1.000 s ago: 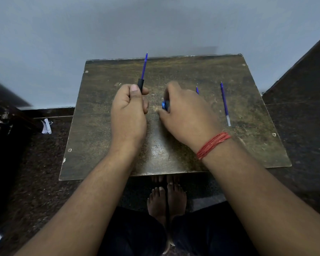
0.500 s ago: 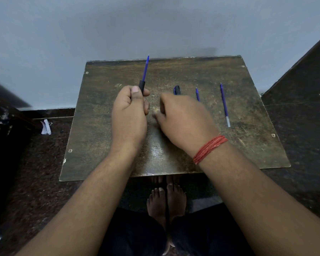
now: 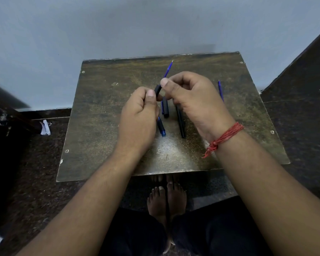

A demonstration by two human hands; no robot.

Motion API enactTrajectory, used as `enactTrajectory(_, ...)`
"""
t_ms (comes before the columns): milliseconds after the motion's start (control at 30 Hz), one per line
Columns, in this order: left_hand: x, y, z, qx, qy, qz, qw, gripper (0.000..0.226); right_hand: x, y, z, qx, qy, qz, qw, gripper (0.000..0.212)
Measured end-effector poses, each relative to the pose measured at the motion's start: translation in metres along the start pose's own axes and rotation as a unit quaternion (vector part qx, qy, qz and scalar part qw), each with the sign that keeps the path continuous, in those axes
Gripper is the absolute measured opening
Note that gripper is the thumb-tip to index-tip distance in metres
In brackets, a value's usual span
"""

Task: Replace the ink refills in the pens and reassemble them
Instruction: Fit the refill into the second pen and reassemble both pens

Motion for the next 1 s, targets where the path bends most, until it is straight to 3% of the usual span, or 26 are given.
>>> enactTrajectory(233, 0.003, -0.004, 0.003, -0.024, -0.024, -0.045, 0.998, 0.032, 0.000, -0.002, 0.002, -0.018, -0.013, -0.046, 0.999, 0.010)
enactTrajectory(367, 0.001, -0.005, 0.002, -0.031, -0.035, -0.054, 0.997, 0.032, 0.003, 0.003, -0.002, 0.004, -0.014, -0.075, 0.997, 0.017)
enactTrajectory(533, 0.001, -0.006, 0.004, -0.041, -0.033, -0.075, 0.996, 0.032, 0.012, 0.029, -0.014, 0.111, -0.028, -0.183, 0.976, 0.017)
enactTrajectory(667, 0.003, -0.007, 0.005, -0.044, -0.034, -0.085, 0.995, 0.031, 0.019, 0.057, -0.020, 0.199, -0.012, -0.321, 0.926, 0.018)
enactTrajectory(733, 0.003, -0.006, 0.005, -0.043, -0.030, -0.080, 0.995, 0.031, 0.023, 0.070, -0.022, 0.242, 0.002, -0.336, 0.910, 0.021)
enactTrajectory(833, 0.003, -0.005, 0.005, -0.041, -0.028, -0.079, 0.996, 0.032, 0.029, 0.085, -0.024, 0.280, 0.020, -0.246, 0.928, 0.022)
enactTrajectory(1000, 0.002, -0.005, 0.005, -0.041, -0.024, -0.078, 0.996, 0.032, 0.030, 0.107, -0.031, 0.278, 0.027, 0.113, 0.954, 0.018)
Point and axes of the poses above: each hand's wrist, its own z-axis away from the middle knuckle, its own y-axis out of the back of the hand, x = y × z, the point moved 5 cm from there along -z, towards the middle knuckle, and after that the axes turned 4 degrees about z, right-handed, at the moved point
